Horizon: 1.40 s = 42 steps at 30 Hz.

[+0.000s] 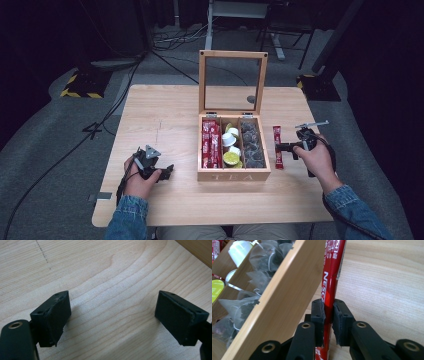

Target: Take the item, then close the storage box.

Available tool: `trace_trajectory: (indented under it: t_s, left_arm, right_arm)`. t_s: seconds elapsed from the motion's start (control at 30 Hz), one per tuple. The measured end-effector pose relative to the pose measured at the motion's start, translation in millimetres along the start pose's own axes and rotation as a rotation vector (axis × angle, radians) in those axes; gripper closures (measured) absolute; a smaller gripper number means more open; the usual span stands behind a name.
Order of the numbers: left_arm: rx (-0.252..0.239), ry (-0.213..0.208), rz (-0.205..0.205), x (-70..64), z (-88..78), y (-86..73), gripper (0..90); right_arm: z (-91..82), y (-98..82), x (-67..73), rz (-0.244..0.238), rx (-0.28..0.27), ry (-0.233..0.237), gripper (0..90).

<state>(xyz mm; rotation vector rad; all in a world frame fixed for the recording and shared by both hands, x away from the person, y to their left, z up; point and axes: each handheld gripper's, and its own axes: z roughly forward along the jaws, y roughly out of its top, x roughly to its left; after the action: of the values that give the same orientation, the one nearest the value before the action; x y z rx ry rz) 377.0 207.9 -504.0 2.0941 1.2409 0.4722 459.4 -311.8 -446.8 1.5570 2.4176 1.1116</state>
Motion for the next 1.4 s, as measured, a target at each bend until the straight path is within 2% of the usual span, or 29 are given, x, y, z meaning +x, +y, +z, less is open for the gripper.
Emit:
trace_trajectory:
  t_s: [0.23,0.3,0.43,0.6,0.9,1.07,1.4]
  left_arm:
    - [0.001,0.0,0.001,0.1,0.0,0.1,13.7]
    - [0.001,-0.002,0.003,0.3,0.5,0.4,13.5]
    - [0.002,-0.001,0.003,0.3,0.8,0.7,13.1]
    - [0.002,-0.001,0.003,0.4,0.8,0.8,13.1]
    - [0.003,-0.001,0.002,0.6,1.9,1.9,12.2]
    - [0.005,-0.004,0.003,0.7,3.2,3.1,11.6]
    - [0.008,-0.006,0.003,0.6,3.7,3.8,11.0]
  right_arm:
    - [5.9,-3.7,-5.5,0.026,0.01,-0.02,79.0]
    - [8.1,-5.1,-6.5,0.016,0.019,-0.041,77.7]
    - [8.5,-6.3,-7.1,0.01,0.002,-0.055,69.6]
    - [0.9,-1.5,-4.3,-0.016,-0.034,-0.066,59.4]
    - [-22.0,23.2,10.7,-0.103,-0.151,-0.073,46.0]
    - [-31.0,34.8,17.9,-0.119,-0.193,-0.067,44.5]
    - [-48.0,74.2,36.0,-0.191,-0.263,-0.06,42.9]
